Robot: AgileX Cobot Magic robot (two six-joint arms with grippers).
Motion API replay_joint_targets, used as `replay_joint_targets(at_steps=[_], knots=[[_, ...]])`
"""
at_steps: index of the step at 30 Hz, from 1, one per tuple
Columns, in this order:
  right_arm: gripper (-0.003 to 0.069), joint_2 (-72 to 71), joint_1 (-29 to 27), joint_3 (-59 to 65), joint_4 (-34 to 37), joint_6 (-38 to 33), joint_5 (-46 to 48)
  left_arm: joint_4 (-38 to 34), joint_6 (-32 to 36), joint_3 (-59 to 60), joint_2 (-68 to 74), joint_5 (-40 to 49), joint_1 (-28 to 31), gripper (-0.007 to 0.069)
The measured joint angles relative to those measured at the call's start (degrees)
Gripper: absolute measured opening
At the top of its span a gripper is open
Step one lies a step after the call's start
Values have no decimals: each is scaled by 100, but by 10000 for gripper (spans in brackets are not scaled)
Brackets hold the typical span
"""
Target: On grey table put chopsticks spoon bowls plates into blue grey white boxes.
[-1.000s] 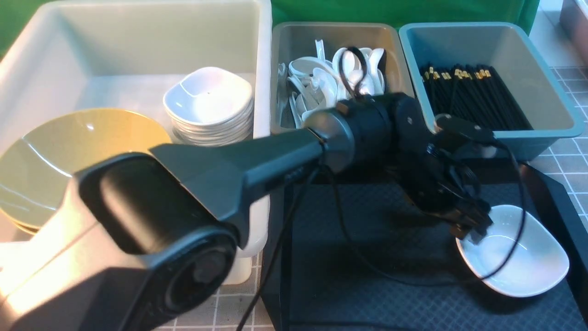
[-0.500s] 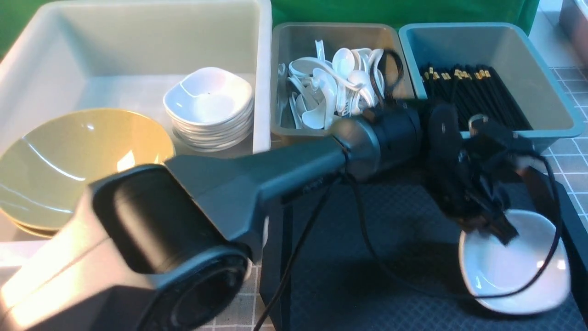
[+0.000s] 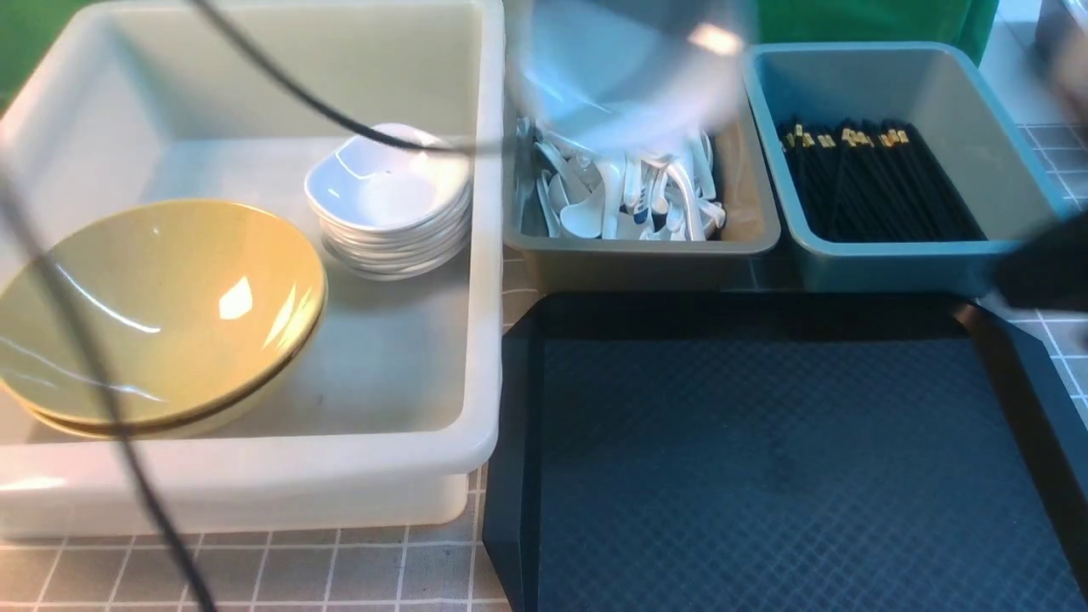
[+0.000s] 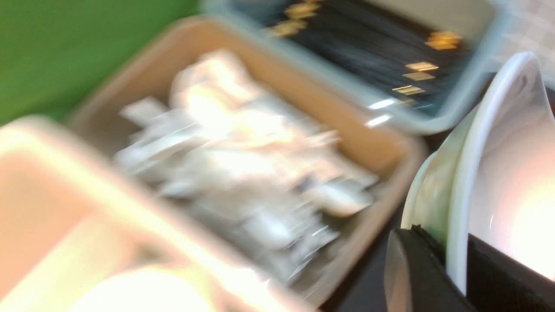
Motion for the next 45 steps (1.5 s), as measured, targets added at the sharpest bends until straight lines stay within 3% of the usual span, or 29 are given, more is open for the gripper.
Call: replay_joint_targets(at_steps=[3,4,8,12,21,24,26,28,33,37,42,45], knots=[[13,530,378,-391,15,-146,-161,18,5,228,-240,92,737,5],[15,951,638,-662,20,-271,-275,-87,11,507,-313,97,1279,5],[17,1597,943,-1191,49,-579,-473,-381,129,1095,-250,-88,1924,5],[17,2212,971,-1743,-133,-732,-492,-746,491,1554,116,-583,2210,5],[17,2778,921,-2104,-777,-733,-212,-1332,812,1625,1366,-1590,2237,16],[17,2789,921,-2116,-933,-733,-185,-1345,975,1625,1710,-1748,2205,74],[17,2789,921,-2123,-998,-733,-179,-1350,1071,1625,1791,-1763,2189,117],[17,2789,909,-2130,-1040,-727,-161,-1329,1240,1625,1906,-1754,2124,235],[17,2789,869,-2130,-1106,-719,-16,-1117,1356,1625,1854,-1738,2085,435],[17,2789,869,-2130,-1160,-713,153,-840,1297,1428,1667,-1550,2083,544],[17,2780,869,-2130,-1370,-492,249,-486,855,985,1189,-1091,2078,542],[17,2585,869,-2130,-1627,-131,305,110,90,579,460,-435,2039,420]])
